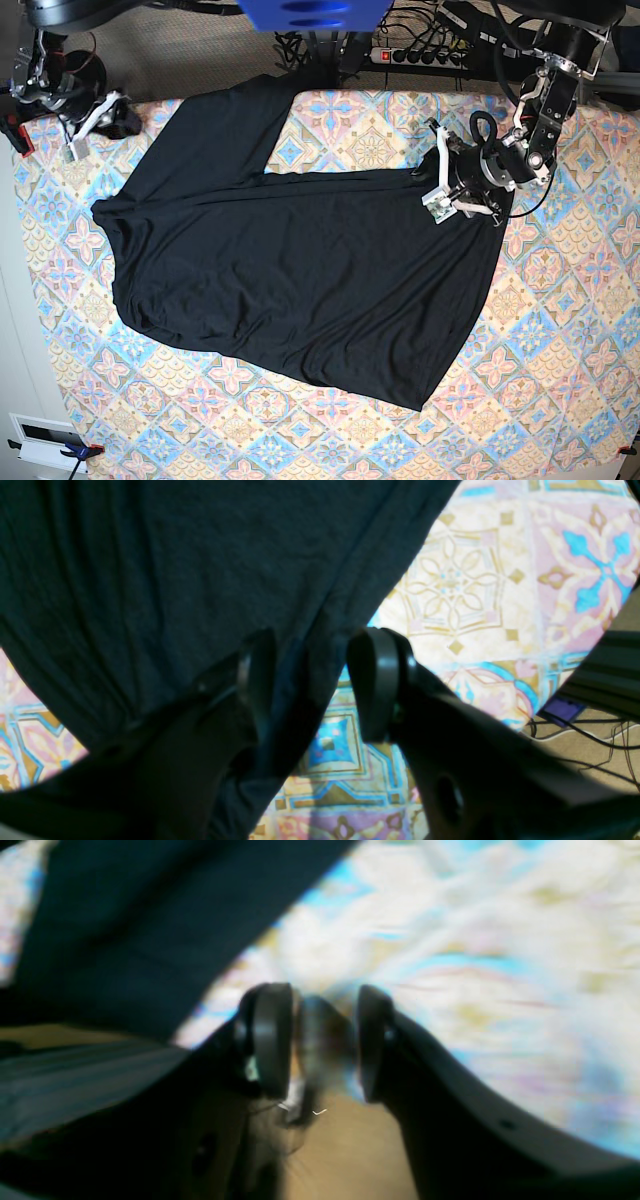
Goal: Layout the t-shirt on the table in an organized manner, then fold the t-shirt properly
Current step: 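Lower the left gripper onto the shirt's shoulder while the right withdraws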
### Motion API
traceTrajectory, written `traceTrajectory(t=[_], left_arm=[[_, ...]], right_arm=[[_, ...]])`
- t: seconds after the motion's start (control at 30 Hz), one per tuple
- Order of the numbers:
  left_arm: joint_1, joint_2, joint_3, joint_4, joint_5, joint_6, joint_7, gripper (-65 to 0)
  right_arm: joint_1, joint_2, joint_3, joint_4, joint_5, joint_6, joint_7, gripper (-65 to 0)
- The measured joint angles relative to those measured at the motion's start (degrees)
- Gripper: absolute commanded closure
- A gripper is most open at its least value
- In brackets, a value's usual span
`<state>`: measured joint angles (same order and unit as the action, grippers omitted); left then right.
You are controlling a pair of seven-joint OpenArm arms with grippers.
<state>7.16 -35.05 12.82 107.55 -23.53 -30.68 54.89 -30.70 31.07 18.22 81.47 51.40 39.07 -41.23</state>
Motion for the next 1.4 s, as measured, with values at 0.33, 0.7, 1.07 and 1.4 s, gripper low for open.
traceTrajectory(t=[0.33, 0.7, 1.07, 1.4], left_arm=[[0.0, 0.5, 0.0, 0.0, 0.0, 0.0, 0.0, -26.3], [0.0, 0.5, 0.0, 0.0, 0.0, 0.0, 0.0, -26.3], [-0.2, 0.6, 0.0, 0.0, 0.0, 0.0, 0.0, -26.3], [-0.1, 0.6, -0.1, 0.0, 0.0, 0.0, 0.0, -26.3]], right_arm=[[-2.9, -1.8, -0.6, -0.2, 8.3, 1.4, -2.4, -20.9], [-4.5, -7.2, -1.7, 5.2, 7.4, 1.5, -4.3, -20.9], [-5.2, -9.0, -2.1, 4.4, 4.1, 0.7, -10.8, -20.9], [-4.7, -12.1, -2.2, 4.3, 4.1, 0.3, -10.4, -20.9]])
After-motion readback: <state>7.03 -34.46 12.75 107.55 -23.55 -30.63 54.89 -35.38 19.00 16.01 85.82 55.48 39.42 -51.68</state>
